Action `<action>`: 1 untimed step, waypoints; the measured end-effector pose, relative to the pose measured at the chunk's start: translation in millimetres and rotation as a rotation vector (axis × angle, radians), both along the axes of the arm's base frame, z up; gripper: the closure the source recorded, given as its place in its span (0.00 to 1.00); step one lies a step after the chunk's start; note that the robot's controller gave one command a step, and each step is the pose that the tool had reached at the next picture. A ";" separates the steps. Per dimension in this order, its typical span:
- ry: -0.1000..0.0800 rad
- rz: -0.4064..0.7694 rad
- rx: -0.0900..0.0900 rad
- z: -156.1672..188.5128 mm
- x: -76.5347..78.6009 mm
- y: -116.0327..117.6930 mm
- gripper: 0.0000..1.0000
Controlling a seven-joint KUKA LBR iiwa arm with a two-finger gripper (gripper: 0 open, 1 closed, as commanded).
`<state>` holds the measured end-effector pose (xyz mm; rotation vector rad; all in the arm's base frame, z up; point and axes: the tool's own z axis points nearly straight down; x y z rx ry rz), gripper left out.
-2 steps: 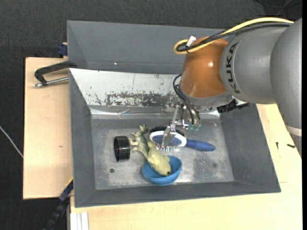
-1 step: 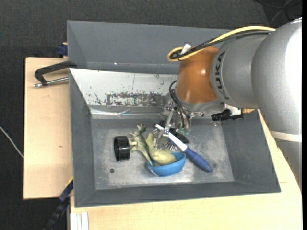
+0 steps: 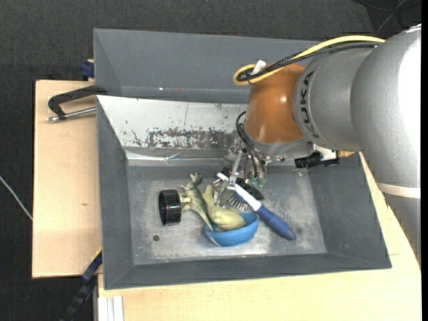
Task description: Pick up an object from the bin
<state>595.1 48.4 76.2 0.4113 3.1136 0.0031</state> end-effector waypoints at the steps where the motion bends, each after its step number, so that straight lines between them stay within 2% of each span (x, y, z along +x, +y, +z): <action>1: -0.003 0.000 0.001 1.5 1.2 0.6 1.00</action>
Offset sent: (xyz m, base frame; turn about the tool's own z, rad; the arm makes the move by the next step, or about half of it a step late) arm 0.0000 0.0000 0.0000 0.0000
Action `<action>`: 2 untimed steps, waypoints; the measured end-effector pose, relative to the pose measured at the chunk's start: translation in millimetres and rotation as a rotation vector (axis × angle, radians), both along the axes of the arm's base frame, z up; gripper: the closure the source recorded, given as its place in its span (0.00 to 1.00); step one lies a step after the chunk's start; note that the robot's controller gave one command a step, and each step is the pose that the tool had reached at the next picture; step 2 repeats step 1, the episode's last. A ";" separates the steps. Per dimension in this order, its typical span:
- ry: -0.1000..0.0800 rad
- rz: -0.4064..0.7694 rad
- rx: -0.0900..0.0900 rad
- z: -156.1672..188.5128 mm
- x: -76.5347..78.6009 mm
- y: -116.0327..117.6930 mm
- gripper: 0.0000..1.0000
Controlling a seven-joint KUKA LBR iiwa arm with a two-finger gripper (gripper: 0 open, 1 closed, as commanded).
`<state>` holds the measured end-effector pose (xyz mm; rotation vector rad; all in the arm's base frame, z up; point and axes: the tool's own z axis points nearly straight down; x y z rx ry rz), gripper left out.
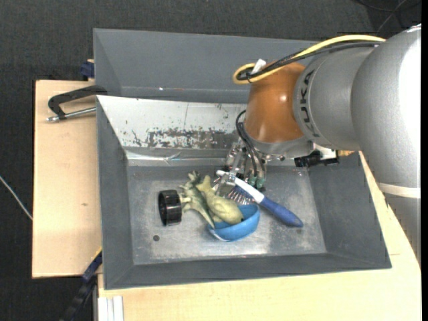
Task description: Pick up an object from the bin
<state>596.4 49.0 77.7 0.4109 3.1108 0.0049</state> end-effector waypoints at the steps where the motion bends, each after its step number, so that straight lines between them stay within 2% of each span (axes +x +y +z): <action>1: -0.008 0.001 0.000 79.2 2.8 0.9 1.00; 2: -0.008 0.001 0.000 79.2 2.8 0.9 1.00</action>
Offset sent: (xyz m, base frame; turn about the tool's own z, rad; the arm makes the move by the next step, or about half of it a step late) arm 0.0000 -0.0001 0.0740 0.0000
